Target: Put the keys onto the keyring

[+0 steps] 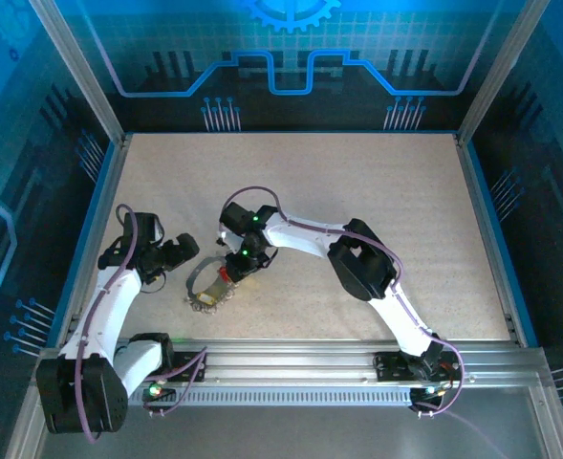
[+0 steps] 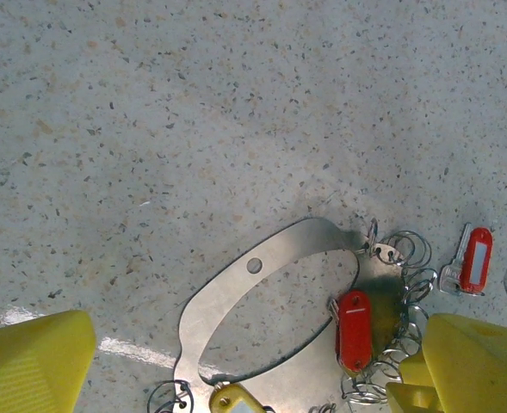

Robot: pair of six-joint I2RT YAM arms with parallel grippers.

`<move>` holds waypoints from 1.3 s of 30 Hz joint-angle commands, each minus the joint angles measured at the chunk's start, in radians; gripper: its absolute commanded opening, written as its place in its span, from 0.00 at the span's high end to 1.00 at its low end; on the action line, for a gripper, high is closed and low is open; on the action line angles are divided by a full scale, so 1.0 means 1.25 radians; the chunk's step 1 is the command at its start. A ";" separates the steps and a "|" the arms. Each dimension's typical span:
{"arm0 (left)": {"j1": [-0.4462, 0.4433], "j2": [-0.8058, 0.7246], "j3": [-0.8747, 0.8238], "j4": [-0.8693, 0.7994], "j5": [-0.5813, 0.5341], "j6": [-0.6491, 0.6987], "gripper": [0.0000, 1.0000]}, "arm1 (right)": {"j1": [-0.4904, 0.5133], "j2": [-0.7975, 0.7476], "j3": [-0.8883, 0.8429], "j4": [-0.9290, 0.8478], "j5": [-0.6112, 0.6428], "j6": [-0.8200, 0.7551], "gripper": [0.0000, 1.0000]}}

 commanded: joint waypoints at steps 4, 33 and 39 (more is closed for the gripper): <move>0.010 -0.007 0.023 -0.010 0.021 0.019 0.01 | 0.009 0.016 0.015 -0.016 -0.013 0.010 0.79; 0.009 -0.028 0.023 0.017 0.042 0.027 0.01 | 0.010 -0.026 -0.044 0.052 -0.025 -0.020 0.98; 0.009 -0.103 -0.044 0.190 0.176 -0.032 0.01 | -0.017 -0.146 -0.151 0.153 0.010 -0.060 1.00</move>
